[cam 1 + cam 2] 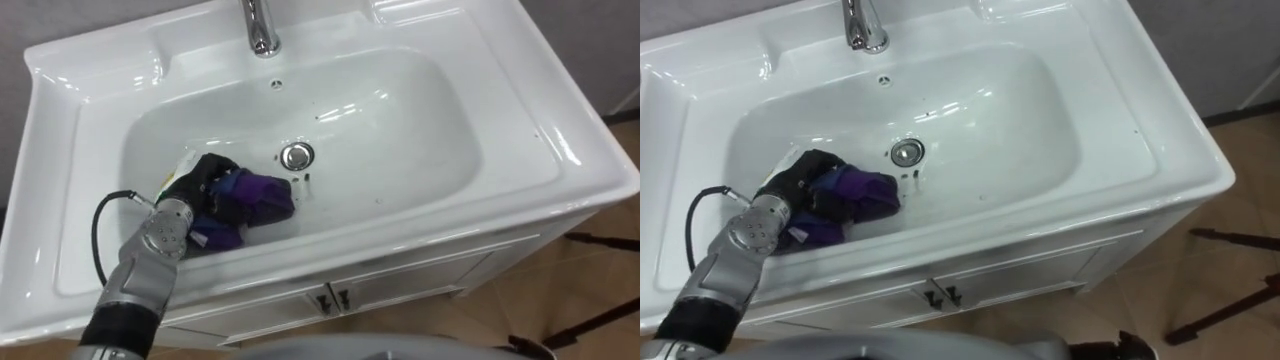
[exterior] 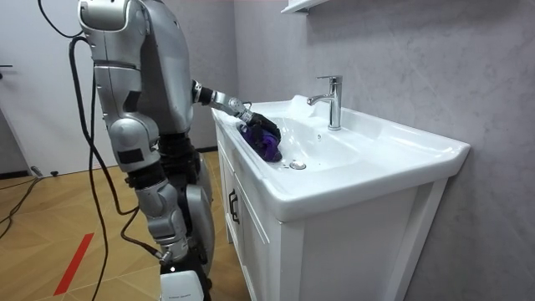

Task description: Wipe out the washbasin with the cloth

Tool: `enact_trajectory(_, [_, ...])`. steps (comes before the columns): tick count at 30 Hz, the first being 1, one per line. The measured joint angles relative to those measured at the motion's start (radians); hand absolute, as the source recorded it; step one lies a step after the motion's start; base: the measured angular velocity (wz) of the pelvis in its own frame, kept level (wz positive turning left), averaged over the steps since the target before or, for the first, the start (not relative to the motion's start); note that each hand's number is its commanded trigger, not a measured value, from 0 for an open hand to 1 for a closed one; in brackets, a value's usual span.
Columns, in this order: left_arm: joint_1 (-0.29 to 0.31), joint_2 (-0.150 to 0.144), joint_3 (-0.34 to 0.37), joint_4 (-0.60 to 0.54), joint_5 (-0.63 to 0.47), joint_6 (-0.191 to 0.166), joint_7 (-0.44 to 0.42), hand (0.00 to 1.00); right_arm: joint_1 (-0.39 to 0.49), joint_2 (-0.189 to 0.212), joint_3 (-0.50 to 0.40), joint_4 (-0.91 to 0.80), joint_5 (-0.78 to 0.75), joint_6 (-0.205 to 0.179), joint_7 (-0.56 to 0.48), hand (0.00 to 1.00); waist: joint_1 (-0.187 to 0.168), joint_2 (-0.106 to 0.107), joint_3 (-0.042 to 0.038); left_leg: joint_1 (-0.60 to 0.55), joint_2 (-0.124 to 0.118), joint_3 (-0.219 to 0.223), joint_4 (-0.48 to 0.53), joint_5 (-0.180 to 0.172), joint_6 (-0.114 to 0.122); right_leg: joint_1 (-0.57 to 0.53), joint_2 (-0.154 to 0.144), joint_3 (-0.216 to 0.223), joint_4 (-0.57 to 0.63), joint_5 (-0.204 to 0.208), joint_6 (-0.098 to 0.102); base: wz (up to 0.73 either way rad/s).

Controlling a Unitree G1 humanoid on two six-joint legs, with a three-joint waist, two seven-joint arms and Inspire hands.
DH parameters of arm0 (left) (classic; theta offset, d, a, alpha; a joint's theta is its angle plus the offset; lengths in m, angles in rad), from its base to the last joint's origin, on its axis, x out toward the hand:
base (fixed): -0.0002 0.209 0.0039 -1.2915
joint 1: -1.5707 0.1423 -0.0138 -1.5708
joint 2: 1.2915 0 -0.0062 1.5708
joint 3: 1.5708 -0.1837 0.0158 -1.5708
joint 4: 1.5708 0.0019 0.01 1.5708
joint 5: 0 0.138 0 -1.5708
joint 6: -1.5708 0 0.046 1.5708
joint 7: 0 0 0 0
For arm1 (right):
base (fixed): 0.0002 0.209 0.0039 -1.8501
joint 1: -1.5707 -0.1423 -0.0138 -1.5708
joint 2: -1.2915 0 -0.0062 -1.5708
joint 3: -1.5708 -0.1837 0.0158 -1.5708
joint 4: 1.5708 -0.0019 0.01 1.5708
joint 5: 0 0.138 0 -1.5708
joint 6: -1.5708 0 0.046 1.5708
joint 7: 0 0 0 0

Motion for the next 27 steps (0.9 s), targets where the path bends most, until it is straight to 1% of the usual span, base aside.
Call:
enact_trajectory(3, [-0.002,0.001,-0.001,0.004,-0.046,0.013,-0.012,1.00,0.000,0.000,0.000,-0.001,0.009,0.000,-0.008,0.00,0.001,0.004,-0.0016,0.004,0.000,0.009,-0.002,0.000,0.000,0.003,0.000,0.004,0.002,0.000,0.000,-0.05])
enact_trajectory(8, [-0.002,0.002,-0.004,0.010,-0.085,0.016,-0.040,1.00,-0.001,0.000,0.000,-0.001,0.009,0.000,-0.008,0.00,-0.002,0.005,-0.0016,0.008,0.001,0.013,-0.003,0.000,0.000,0.010,0.000,0.004,0.002,0.000,0.000,0.00])
enact_trajectory(11, [-0.002,0.003,-0.008,0.023,-0.121,0.018,-0.052,1.00,-0.002,0.001,0.000,-0.001,0.004,0.001,-0.010,0.00,-0.014,0.005,-0.0007,0.018,0.000,0.012,-0.004,0.000,0.000,0.022,-0.001,0.001,0.001,0.000,0.000,0.03])
enact_trajectory(13, [-0.005,0.003,-0.009,0.026,-0.122,0.022,-0.064,1.00,-0.003,0.004,-0.001,-0.015,-0.001,0.001,-0.016,0.00,-0.025,0.005,-0.0004,0.019,0.000,0.012,-0.004,0.000,0.000,0.022,-0.001,0.002,0.001,0.000,0.000,0.00])
enact_trajectory(17, [-0.010,-0.001,-0.024,0.025,-0.113,0.022,-0.066,1.00,-0.001,0.005,0.000,-0.021,0.001,0.001,-0.024,0.00,-0.030,0.003,0.0004,0.019,0.000,0.013,-0.003,0.000,0.000,0.021,0.000,0.005,0.002,0.000,0.000,0.00])
enact_trajectory(19, [-0.013,-0.002,-0.035,0.018,-0.104,0.025,-0.066,1.00,-0.001,0.007,0.003,-0.022,0.001,0.001,-0.030,0.00,-0.032,0.001,0.0020,0.018,0.000,0.013,-0.002,0.000,0.000,0.020,-0.001,0.004,0.002,-0.001,0.001,0.02])
enact_trajectory(22, [-0.024,-0.001,-0.076,-0.029,-0.093,0.057,-0.078,1.00,-0.005,0.012,0.010,-0.022,0.007,0.000,-0.027,0.00,-0.037,-0.012,0.0089,0.017,-0.001,0.012,0.004,0.000,0.000,0.016,-0.003,0.001,0.000,-0.003,0.003,0.05])
enact_trajectory(24, [-0.025,-0.001,-0.090,-0.061,-0.076,0.061,-0.088,1.00,-0.008,0.019,0.010,-0.022,0.009,0.000,-0.027,0.00,-0.047,-0.018,0.0121,0.008,-0.001,0.013,0.006,0.000,0.000,0.008,-0.003,0.002,0.000,-0.003,0.003,0.02])
enact_trajectory(26, [-0.036,-0.015,-0.104,-0.067,-0.076,0.066,-0.093,1.00,-0.011,0.024,0.009,-0.019,0.012,0.000,-0.028,0.00,-0.059,-0.021,0.0127,-0.001,0.000,0.013,0.007,0.000,0.000,0.000,-0.002,0.003,0.001,-0.002,0.003,-0.02])
enact_trajectory(27, [-0.052,-0.024,-0.121,-0.067,-0.075,0.073,-0.093,1.00,-0.011,0.026,0.010,-0.017,0.018,-0.001,-0.030,0.00,-0.062,-0.021,0.0128,-0.002,0.000,0.013,0.005,0.000,0.000,0.001,-0.002,0.003,0.002,-0.001,0.002,0.00])
